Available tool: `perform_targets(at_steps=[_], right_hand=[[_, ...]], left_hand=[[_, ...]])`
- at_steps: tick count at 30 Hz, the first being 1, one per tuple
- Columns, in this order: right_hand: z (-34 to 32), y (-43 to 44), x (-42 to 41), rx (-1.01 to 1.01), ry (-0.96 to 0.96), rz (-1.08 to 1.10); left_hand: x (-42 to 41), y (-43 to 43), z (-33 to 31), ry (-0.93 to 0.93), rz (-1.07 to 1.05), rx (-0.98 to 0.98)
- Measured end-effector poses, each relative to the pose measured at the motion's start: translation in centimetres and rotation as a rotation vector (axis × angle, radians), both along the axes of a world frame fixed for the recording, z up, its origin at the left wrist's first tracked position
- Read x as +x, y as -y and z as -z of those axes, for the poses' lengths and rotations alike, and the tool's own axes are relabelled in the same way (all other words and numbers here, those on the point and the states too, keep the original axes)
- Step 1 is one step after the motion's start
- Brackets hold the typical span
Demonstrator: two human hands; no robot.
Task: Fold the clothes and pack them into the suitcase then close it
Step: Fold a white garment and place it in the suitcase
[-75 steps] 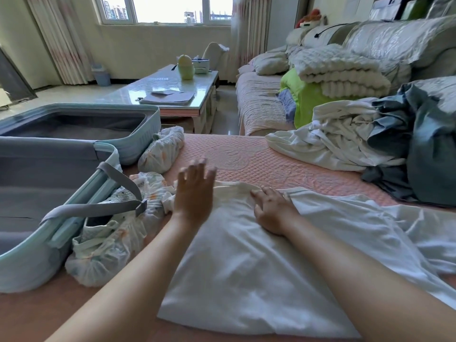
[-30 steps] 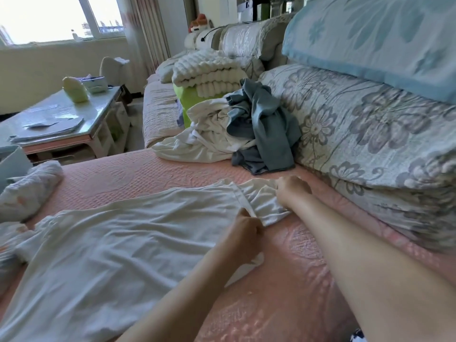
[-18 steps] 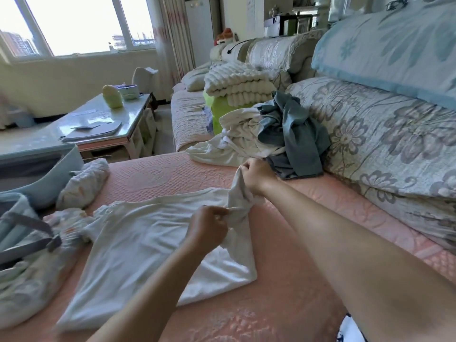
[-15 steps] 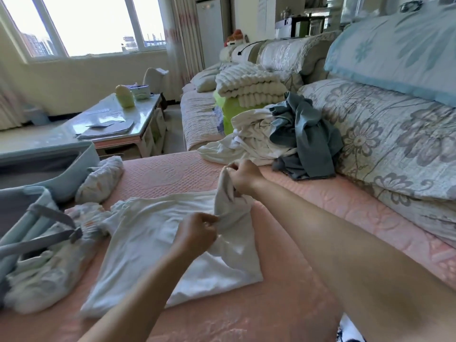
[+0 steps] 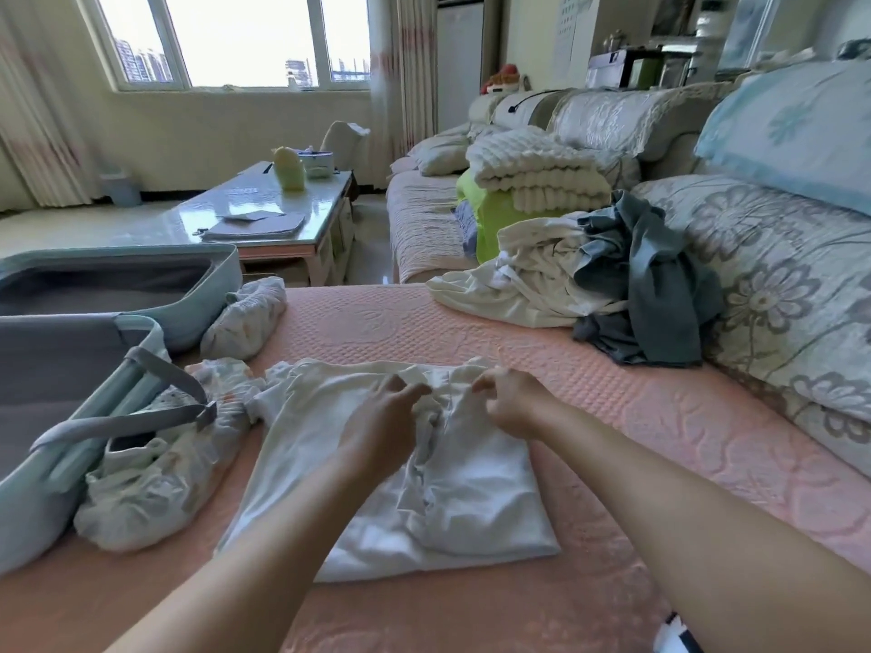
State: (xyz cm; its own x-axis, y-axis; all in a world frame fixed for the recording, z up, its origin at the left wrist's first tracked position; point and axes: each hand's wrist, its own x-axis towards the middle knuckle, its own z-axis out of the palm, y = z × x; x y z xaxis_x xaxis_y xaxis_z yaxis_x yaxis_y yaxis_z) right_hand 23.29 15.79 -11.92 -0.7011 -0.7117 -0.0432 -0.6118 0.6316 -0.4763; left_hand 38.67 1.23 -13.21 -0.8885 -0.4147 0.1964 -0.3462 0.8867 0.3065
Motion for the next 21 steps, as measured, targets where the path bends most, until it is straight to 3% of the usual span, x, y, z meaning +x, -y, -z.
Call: perform_targets(at_steps=[4,8,11,12,13,15,17,19,21], right_hand=[[1.4,0.5,0.0,0.06,-0.23,-0.125],[1.9,1.5,-0.3,0.217,-0.229,-0.244],[2.1,2.2,-0.6,0.29,-0.225,-0.222],[2.1,2.6,-0.7,0.281,-0.242,-0.214],[2.1,3.0,-0.7,0.265,-0.262,-0.205],[2.1,3.7,-0.7,0.221,-0.274,-0.181],[2.1,4.3,-0.8,0.161,-0.257,-0.158],[2.1,4.9,-1.3,0.094,-0.245,-0.132],[2.3,5.4,-1.7,0.072,-0.253,-0.108]], left_hand=[[-2.8,0.8,0.6,0.212,0.011,-0.183],[-2.5,3.4,0.9,-0.053,-0.094,0.097],[-0.8,5.4,0.3,-0.324,-0.183,-0.065],[0.0,6.0,-0.1,-0.334,-0.227,-0.081],[0.6,6.4,-0.6,-0.232,-0.29,-0.073],[1.5,7.1,-1.1,0.142,-0.433,-0.068],[1.8,7.2,-1.1,0.329,-0.497,-0.077],[1.1,7.2,-1.0,0.237,-0.491,-0.098],[-0.6,7.2,-0.6,0.117,-0.35,-0.189]])
